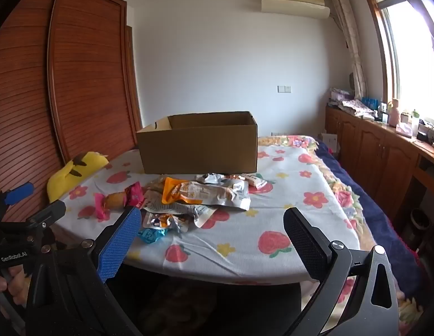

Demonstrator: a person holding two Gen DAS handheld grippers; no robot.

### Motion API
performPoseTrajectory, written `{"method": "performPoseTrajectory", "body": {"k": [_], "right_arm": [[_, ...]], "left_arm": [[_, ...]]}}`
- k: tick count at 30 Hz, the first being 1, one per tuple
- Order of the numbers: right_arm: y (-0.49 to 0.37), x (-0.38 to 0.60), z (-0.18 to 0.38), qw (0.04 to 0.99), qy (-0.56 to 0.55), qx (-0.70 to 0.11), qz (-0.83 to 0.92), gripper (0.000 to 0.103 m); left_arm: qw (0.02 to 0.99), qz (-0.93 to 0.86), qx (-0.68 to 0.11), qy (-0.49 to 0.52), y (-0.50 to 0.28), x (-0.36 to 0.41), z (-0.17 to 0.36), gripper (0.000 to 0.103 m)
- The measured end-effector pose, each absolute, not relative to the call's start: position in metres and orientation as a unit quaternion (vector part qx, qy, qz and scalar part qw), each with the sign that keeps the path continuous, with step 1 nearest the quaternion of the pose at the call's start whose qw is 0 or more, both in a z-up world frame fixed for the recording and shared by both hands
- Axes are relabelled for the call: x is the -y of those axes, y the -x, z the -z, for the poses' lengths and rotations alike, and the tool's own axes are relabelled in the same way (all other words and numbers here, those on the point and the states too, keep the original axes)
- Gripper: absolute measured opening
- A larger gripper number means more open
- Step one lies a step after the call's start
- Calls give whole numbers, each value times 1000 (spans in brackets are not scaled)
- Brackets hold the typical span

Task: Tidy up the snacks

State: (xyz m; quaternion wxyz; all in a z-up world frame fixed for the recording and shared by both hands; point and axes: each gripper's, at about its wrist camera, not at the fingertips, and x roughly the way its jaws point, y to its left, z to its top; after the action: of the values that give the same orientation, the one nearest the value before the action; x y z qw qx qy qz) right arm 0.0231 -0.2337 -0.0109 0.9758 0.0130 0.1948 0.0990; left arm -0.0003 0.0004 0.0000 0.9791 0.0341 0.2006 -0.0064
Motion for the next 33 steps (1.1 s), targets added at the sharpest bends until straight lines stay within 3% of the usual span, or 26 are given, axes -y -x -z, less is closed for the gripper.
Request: {"method": "performPoseTrajectory", "body": {"k": [33], "right_arm": [[-18,233,7,975,-11,-199,-96,103]], "left_arm": [[979,7,-199,-33,5,2,-7,103]]}}
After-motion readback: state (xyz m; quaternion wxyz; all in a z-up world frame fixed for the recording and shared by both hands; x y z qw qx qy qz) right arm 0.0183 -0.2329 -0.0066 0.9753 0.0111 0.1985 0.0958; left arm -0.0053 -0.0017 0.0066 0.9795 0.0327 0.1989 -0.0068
